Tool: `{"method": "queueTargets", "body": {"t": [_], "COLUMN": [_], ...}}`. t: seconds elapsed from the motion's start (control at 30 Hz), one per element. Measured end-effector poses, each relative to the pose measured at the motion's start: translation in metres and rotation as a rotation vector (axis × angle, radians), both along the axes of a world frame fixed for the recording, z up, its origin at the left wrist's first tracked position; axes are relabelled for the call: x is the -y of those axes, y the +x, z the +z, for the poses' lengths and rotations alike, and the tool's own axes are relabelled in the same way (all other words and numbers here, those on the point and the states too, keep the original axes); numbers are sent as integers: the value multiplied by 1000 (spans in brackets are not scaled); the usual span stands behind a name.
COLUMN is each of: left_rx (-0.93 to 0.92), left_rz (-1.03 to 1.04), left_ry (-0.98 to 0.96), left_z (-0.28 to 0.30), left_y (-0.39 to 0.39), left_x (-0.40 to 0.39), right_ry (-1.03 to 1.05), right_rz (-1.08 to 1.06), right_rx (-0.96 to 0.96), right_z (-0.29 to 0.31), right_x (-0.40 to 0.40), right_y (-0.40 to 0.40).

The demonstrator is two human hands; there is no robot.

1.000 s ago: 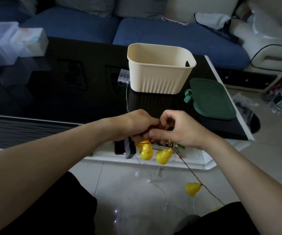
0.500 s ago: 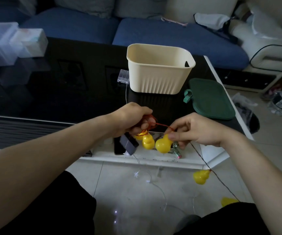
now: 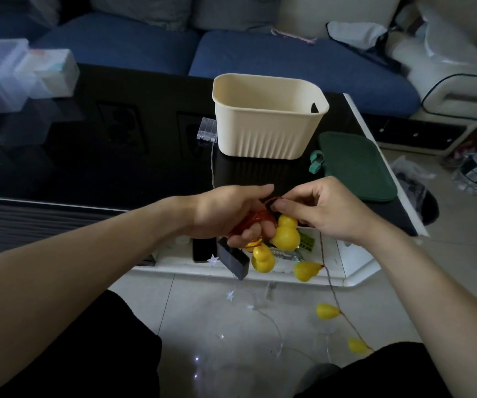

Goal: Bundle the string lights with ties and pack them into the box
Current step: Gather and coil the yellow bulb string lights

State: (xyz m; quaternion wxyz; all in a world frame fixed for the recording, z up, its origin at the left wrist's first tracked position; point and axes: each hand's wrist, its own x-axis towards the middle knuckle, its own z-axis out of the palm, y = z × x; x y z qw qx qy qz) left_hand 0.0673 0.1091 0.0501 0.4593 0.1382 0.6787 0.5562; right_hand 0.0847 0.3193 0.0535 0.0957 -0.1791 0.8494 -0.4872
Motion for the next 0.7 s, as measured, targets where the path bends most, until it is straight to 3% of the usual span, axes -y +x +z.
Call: {"method": "queueTargets", "body": {"t": [0.23, 0.43, 0.57, 0.7], "left_rx": [-97, -87, 60, 151], "left_rz": [219, 430, 566, 671], "left_ry": [37, 112, 223, 208], "left_z": [4, 7, 10, 10], "left_y": [1, 0, -8, -16], "left_x": [2, 0, 3, 11], "right_ry": [4, 103, 263, 259], "right_rz": [-34, -59, -36, -53], "right_rx": [17, 169, 290, 341], "right_z": [-4, -2, -6, -10], "right_x": [-3, -8, -18, -27], "right_y": [-2, -4, -5, -6]}}
